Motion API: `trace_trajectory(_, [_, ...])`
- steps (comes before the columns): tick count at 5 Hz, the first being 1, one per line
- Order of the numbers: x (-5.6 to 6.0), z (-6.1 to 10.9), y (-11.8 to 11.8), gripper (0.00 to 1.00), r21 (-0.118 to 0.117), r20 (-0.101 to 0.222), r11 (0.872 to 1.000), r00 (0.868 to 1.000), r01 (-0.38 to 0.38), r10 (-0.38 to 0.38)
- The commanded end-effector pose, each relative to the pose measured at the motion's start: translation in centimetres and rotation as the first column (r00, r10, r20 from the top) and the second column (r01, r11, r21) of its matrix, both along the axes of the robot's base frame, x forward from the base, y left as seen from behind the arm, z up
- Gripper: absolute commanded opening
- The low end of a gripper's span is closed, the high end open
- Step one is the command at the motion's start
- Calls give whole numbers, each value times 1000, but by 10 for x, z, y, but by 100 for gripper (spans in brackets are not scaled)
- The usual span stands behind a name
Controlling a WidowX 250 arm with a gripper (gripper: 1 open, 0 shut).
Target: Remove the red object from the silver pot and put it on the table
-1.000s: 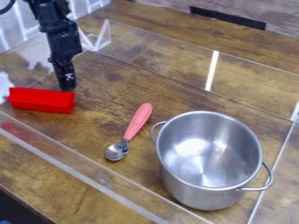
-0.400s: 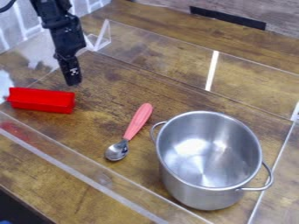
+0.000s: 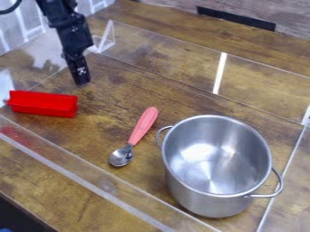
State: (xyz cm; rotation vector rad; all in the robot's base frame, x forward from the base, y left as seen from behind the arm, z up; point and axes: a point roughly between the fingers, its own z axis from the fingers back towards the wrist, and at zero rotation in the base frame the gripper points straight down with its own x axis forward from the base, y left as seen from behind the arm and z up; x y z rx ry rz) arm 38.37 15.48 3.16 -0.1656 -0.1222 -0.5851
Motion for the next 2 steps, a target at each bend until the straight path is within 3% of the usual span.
trace_trajectory(1, [2, 25, 11, 0, 13, 67, 1000, 998, -22, 21])
trace_trajectory(2, [-6, 24, 12, 0, -6, 61, 999, 998, -32, 33])
